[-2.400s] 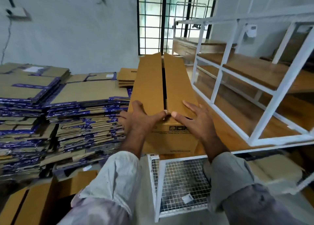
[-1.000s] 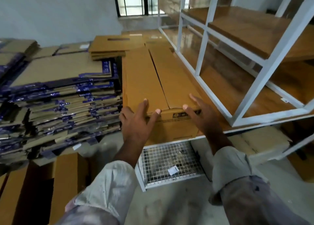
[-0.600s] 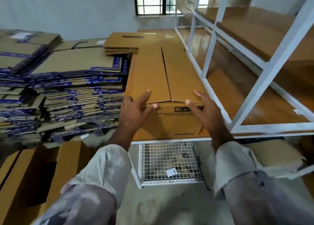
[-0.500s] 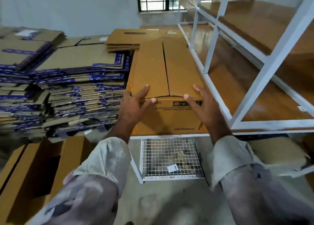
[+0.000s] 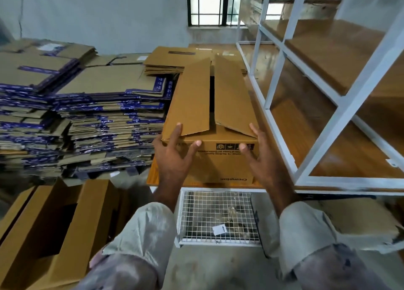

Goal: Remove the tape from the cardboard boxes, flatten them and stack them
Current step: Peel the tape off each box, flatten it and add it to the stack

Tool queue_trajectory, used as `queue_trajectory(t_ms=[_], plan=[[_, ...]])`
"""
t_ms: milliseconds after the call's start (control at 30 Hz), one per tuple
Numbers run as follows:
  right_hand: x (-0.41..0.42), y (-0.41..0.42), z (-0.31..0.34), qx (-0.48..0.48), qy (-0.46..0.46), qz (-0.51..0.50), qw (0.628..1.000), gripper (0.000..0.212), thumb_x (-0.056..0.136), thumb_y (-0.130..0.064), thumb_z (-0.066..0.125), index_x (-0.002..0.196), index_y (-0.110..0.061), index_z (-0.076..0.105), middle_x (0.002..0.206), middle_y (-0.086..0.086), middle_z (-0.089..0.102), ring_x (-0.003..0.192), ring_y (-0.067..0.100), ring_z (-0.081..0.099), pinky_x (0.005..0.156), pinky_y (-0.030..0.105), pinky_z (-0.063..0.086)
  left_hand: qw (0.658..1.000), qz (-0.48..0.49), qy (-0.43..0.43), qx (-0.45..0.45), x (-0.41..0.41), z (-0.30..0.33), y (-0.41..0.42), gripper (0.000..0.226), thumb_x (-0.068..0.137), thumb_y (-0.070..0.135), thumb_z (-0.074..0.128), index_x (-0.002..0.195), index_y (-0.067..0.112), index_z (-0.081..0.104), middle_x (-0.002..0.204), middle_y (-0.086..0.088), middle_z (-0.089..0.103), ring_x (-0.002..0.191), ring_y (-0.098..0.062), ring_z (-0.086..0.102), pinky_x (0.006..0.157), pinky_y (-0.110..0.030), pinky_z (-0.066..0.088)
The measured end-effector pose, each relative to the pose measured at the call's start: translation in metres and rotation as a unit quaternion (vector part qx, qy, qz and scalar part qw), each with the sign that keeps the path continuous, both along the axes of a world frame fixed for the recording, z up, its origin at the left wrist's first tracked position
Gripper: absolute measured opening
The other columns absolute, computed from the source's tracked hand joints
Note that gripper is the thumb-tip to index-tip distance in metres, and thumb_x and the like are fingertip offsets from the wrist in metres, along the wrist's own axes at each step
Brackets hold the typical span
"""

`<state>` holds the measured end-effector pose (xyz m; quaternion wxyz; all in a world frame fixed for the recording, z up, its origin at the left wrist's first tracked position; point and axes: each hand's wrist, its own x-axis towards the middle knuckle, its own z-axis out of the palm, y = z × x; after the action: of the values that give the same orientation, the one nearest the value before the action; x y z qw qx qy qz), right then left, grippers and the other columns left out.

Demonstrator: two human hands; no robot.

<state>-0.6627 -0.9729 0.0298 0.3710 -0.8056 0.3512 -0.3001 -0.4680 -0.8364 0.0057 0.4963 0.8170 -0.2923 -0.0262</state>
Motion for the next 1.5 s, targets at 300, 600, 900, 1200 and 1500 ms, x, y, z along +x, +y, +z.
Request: queue_trajectory(t_ms=[300,600,900,1200,1500], plan=[[0.066,0.064,0.065,-0.278,0.146,-0.060,0.947,0.066,0.095,-0.065,0.052,0.153,-0.059,0.021,0.165,0.014,0.023,0.149,0.036,0.025,0.110,0.064,0.025,0.964,-0.041,0.208,-0.159,0.028,-0.032,0.039,0.092,0.067,0.072,0.082,0.148,0.050,0.043,0.142,-0.005,0.052,0.127,-0.021,0.058,0.100,-0.049,0.055],[0.134,0.113,0.074,-0.376,0.294,0.047,0.877,0.082,0.092,-0.051,0.066,0.154,-0.055,0.013,0.167,0.019,0.005,0.151,0.039,0.014,0.112,0.064,0.020,0.987,-0.061,0.144,0.038,0.069,-0.040,0.063,0.065,0.074,0.053,0.086,0.125,0.017,0.067,0.118,-0.006,0.071,0.110,-0.028,0.068,0.077,-0.028,0.050],[0.146,0.121,0.056,-0.365,0.337,0.061,0.866,0.086,0.094,-0.046,0.065,0.158,-0.052,0.008,0.171,0.014,-0.004,0.157,0.034,0.000,0.117,0.063,0.012,0.935,-0.025,0.310,-0.171,0.064,-0.037,0.064,0.144,0.069,0.021,0.095,0.158,0.025,-0.018,0.145,-0.017,0.049,0.127,-0.017,0.047,0.106,-0.038,0.043],[0.095,0.087,0.046,-0.187,-0.009,-0.192,0.963,0.088,0.089,-0.046,0.071,0.160,-0.036,0.020,0.168,0.002,0.023,0.153,0.023,0.025,0.119,0.063,0.022,0.969,-0.124,0.166,-0.135,0.066,-0.044,0.062,0.133,0.053,0.070,0.088,0.158,0.037,0.015,0.163,0.004,0.031,0.147,-0.015,0.034,0.116,-0.054,0.041],[0.048,0.049,0.003,0.227,-0.062,-0.036,0.971,0.043,0.092,-0.049,0.072,0.125,-0.038,0.046,0.117,-0.024,0.058,0.108,-0.004,0.056,0.094,0.035,0.049,0.936,-0.191,0.256,-0.146,0.052,-0.034,0.053,0.100,0.073,0.026,0.092,0.152,0.032,0.031,0.145,0.008,0.054,0.124,-0.003,0.057,0.093,-0.026,0.056]])
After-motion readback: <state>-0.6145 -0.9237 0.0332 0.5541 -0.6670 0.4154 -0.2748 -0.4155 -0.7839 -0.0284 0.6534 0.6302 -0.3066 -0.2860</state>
